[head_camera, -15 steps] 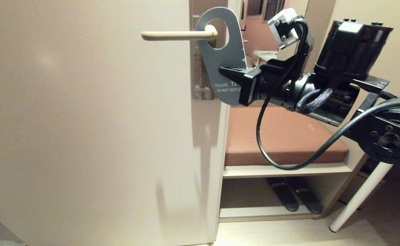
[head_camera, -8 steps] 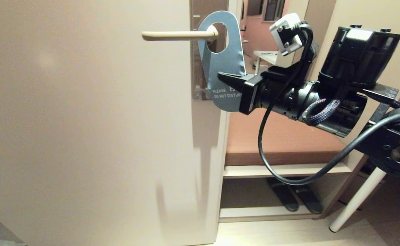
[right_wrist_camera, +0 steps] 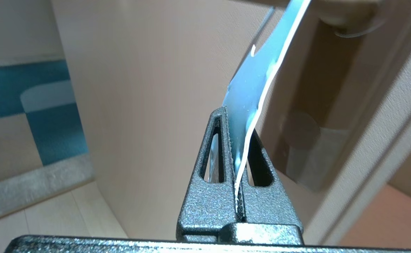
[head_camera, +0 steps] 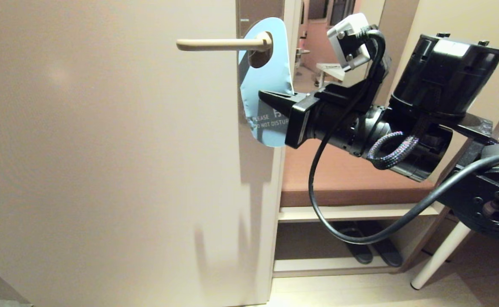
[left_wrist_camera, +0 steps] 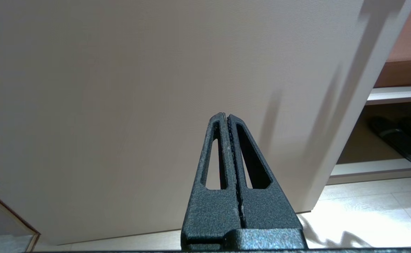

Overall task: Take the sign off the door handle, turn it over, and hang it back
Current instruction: Take down the sign

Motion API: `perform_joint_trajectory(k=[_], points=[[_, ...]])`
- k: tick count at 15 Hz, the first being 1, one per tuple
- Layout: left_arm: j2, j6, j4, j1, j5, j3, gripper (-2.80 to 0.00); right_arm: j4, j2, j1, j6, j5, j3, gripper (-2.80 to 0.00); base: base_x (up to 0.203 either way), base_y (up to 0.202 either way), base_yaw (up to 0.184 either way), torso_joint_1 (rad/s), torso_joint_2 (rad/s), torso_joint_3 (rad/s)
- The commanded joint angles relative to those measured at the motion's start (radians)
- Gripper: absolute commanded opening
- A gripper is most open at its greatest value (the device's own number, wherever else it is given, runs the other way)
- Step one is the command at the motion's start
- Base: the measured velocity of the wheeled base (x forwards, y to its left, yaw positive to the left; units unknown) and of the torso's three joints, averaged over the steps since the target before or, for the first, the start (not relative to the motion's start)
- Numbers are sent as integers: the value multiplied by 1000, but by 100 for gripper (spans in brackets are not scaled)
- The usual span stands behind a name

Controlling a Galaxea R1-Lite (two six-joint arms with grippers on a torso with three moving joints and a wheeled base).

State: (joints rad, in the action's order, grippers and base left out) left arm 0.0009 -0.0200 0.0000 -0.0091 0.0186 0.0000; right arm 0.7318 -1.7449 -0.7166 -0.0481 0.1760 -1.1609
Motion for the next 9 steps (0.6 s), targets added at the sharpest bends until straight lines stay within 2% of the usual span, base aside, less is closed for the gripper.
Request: perform_joint_trajectory(k=[1,9], points=[[1,0,0,0,0,0,-280,29,-18,-15,0,2,2,-280,0,0,0,0,0,0],[1,0,0,0,0,0,-280,152,-51,-32,-6,-30,64,-280,0,0,0,0,0,0]])
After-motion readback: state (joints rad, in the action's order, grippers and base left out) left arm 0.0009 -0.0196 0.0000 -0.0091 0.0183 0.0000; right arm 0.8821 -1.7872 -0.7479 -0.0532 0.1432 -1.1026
